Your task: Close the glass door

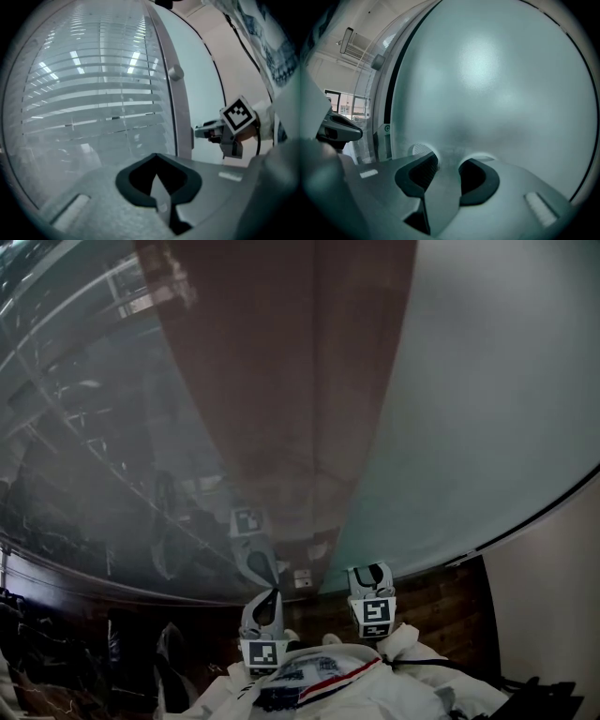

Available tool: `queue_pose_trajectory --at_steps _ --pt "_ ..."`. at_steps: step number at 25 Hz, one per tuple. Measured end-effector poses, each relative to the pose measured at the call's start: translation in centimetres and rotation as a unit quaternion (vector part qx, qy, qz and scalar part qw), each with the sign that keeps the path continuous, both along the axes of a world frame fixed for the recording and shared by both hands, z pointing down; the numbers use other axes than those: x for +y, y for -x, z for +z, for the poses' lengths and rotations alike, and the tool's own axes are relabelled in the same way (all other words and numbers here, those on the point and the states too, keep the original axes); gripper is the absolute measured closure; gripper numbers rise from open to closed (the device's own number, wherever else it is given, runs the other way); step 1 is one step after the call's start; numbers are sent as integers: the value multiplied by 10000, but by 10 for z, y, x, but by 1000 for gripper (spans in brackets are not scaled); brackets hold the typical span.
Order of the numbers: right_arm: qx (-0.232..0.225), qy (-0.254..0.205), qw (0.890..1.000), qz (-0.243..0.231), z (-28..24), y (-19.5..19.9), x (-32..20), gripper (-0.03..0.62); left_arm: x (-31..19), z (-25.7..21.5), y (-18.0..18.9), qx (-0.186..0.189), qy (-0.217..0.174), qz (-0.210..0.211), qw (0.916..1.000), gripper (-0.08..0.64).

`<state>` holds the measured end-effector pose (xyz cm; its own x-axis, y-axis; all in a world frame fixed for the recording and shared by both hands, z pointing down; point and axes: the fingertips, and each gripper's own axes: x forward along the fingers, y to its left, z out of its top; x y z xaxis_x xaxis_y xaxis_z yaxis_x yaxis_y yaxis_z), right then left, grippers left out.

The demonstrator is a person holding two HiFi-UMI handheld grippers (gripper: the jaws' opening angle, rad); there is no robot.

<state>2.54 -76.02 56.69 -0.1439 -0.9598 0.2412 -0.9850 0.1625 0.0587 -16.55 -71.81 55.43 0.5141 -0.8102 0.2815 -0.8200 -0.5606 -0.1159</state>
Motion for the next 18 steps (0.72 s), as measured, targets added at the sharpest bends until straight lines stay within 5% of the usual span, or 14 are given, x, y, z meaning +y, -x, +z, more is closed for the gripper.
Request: queue_pose_trajectory --at_steps 18 --pt "31 -39 10000 47 -2 -3 -9 456 -1 -2 -1 41 18 66 10000 558"
